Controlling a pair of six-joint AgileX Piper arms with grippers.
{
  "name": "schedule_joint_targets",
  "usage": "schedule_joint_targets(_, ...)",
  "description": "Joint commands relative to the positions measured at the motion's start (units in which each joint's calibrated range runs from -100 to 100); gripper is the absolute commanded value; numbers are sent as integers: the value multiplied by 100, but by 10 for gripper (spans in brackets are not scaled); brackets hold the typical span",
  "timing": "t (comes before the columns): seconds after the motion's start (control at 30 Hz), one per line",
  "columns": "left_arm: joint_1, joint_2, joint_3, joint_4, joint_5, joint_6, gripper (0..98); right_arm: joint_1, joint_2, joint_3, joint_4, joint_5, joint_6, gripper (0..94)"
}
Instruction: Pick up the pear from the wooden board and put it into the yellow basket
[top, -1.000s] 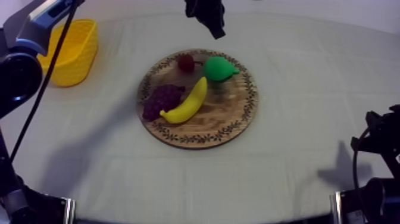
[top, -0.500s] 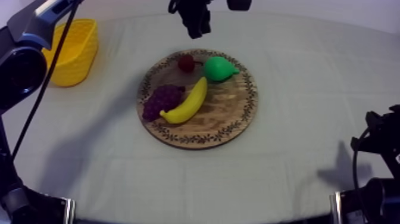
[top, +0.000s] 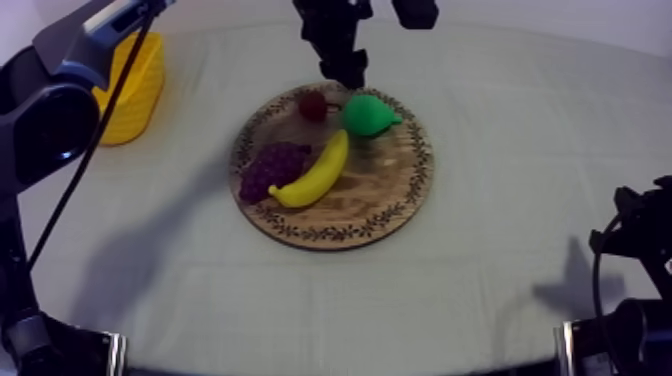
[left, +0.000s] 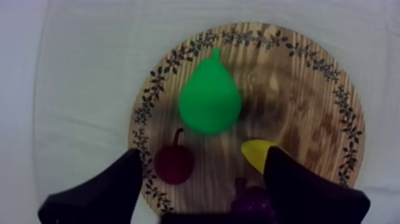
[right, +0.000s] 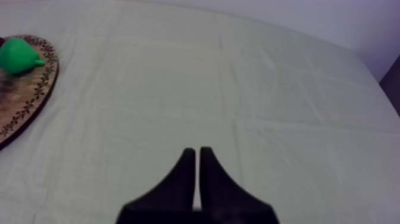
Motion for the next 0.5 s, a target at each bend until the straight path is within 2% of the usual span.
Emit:
schedule_joint_targets(0.0, 21, 193, -105, 19, 7, 9, 776, 0, -5, 1, 1, 4, 0, 4)
schedule_joint_targets(0.47, 42, 1975, -1470, 133, 14, 21, 790, 0, -5, 1, 1, 4, 0, 4)
